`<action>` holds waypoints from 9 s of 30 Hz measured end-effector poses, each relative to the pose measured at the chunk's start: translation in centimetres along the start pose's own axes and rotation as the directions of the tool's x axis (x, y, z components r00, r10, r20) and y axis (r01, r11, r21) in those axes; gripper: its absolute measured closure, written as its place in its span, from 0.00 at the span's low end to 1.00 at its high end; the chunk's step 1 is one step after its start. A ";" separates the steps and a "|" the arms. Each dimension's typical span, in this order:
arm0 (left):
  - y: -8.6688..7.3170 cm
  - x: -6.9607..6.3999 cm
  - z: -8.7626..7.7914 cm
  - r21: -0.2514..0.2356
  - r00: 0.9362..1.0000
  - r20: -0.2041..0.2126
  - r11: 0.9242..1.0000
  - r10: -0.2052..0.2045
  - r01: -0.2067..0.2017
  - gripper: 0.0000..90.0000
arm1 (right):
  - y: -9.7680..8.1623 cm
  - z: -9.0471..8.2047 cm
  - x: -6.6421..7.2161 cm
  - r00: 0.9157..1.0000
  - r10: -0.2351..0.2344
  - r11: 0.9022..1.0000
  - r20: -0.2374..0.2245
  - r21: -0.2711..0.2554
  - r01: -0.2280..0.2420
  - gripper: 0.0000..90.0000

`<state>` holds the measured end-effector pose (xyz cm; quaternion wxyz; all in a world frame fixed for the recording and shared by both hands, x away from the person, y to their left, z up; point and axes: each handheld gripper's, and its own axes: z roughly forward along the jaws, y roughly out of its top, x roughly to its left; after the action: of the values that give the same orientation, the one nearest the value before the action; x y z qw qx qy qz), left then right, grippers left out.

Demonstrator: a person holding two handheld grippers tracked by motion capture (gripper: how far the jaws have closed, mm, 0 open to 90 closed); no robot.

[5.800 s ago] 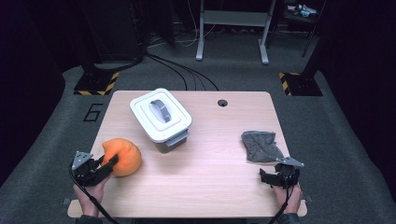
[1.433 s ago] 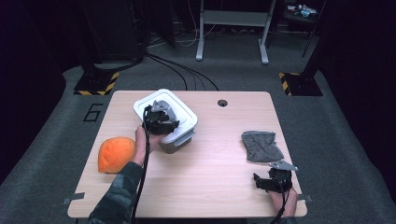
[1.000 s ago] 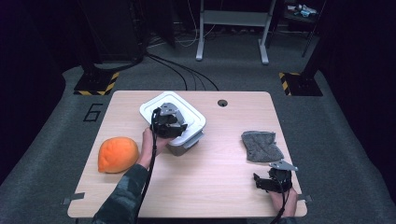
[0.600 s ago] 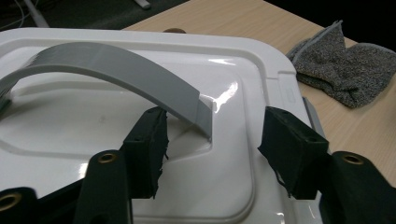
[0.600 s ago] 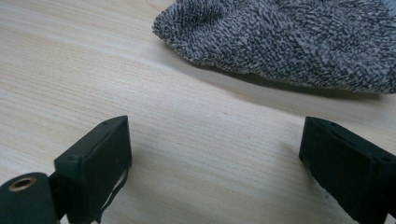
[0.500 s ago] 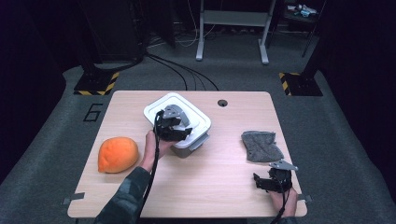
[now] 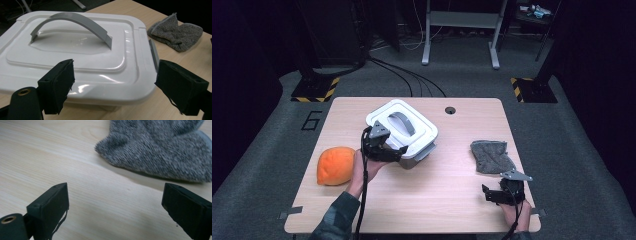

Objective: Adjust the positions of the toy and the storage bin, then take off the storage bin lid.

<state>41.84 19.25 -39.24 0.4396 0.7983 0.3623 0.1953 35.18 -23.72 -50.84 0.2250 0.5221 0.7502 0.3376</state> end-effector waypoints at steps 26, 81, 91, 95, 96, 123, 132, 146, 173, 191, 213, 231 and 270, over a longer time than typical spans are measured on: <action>-9.5 -4.1 0.3 0.097 0.998 0.054 0.995 0.011 -0.016 0.12 | 9.9 0.3 4.6 0.977 -0.145 0.988 -0.158 -0.070 0.136 0.01; -14.9 -1.9 2.3 0.177 0.999 -0.049 0.984 -0.011 0.019 0.12 | 24.2 9.1 17.5 0.875 -0.337 0.940 -0.348 -0.072 0.333 0.66; -14.8 -1.9 2.3 0.187 0.999 -0.046 0.982 -0.002 0.011 0.12 | 23.6 9.0 17.9 0.925 -0.227 0.973 -0.305 -0.038 0.226 0.74; -14.9 -1.9 2.3 0.187 0.999 -0.046 0.982 -0.003 0.012 0.12 | 23.2 8.5 18.3 0.944 -0.189 0.982 -0.272 -0.030 0.188 0.74; -14.9 -1.9 2.3 0.187 0.999 -0.045 0.982 -0.004 0.012 0.12 | 23.1 8.3 18.6 0.950 -0.175 0.984 -0.261 -0.021 0.175 0.74; -15.0 -2.0 2.3 0.164 0.999 -0.046 0.986 -0.015 0.023 0.13 | 26.4 8.8 19.8 0.950 -0.158 0.986 -0.270 0.010 0.167 0.74; -15.0 -2.0 2.3 0.163 0.999 -0.043 0.986 -0.022 0.029 0.13 | 25.8 8.4 22.0 0.977 -0.081 0.996 -0.196 0.004 0.084 0.74; -14.9 -2.0 2.2 0.178 0.999 -0.042 0.984 -0.011 0.018 0.13 | 25.8 8.5 22.2 0.975 -0.102 0.995 -0.199 -0.001 0.104 0.74; -14.9 -2.0 2.3 0.170 0.999 -0.042 0.985 -0.014 0.021 0.13 | 27.2 4.4 19.3 0.974 -0.103 0.993 -0.203 -0.078 0.089 0.74; -14.9 -1.9 2.2 0.180 0.999 -0.043 0.984 0.001 0.007 0.13 | 27.5 3.0 16.0 0.981 -0.098 0.991 -0.168 -0.101 0.082 0.74; -14.9 -1.8 2.2 0.183 0.999 -0.041 0.983 0.004 0.003 0.13 | 27.1 2.0 11.9 0.992 -0.024 0.994 -0.122 -0.108 0.011 0.74; -14.9 -1.8 2.2 0.183 0.999 -0.041 0.983 0.005 0.002 0.13 | 26.2 2.5 8.2 0.998 0.029 0.994 -0.060 -0.101 -0.035 0.74; -14.9 -1.9 2.2 0.178 0.999 -0.044 0.984 -0.003 0.011 0.13 | 22.8 8.2 5.7 0.992 0.127 0.992 0.027 -0.008 -0.127 0.74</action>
<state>35.91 21.81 -53.01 0.3590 0.8287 0.3907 0.1779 53.23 -10.97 -39.38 0.2149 0.5728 0.7112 0.3463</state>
